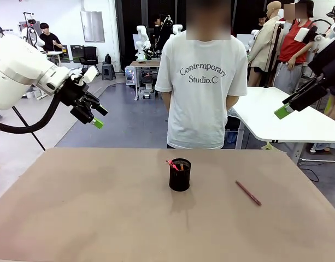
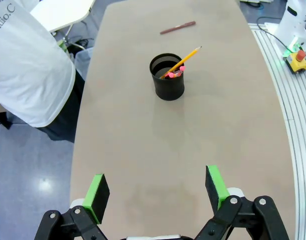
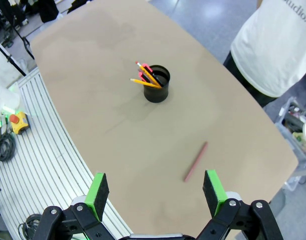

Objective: Place the pens into the pen holder.
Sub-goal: Pick up a writing instrument from the table and place it into the Pen holder.

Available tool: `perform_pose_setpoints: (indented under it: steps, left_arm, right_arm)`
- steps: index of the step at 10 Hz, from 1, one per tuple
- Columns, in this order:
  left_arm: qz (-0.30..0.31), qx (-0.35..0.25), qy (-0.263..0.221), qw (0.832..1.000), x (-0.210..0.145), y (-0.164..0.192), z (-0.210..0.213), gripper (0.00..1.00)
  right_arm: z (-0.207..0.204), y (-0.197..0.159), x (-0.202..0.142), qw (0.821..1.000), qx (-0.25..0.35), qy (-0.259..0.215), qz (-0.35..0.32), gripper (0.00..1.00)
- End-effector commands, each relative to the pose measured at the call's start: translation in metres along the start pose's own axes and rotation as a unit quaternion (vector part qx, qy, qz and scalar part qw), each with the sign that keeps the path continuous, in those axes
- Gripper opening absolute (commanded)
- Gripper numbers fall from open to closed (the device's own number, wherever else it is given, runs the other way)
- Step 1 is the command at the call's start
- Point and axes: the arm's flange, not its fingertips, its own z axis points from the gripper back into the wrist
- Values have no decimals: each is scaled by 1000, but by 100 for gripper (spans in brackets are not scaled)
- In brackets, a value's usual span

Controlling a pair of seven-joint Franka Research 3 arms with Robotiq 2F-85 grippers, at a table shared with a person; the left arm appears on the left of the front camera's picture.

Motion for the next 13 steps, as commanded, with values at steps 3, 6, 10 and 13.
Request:
perform_pose_setpoints:
  steps: [3, 6, 10, 13]
  left_arm:
    - [1, 2, 1, 1000, 0, 0, 1, 100]
    - [1, 2, 1, 1000, 0, 0, 1, 100]
    - [1, 2, 1, 1000, 0, 0, 1, 100]
    - [1, 2, 1, 1000, 0, 0, 1, 100]
  right_arm:
    - [1, 0, 0, 1000, 7, -6, 0, 100]
    - [1, 0, 0, 1000, 7, -6, 0, 100]
    - [-10, -18, 12, 998, -20, 48, -42, 100]
    - [-18, -32, 24, 987, -64, 123, -78, 100]
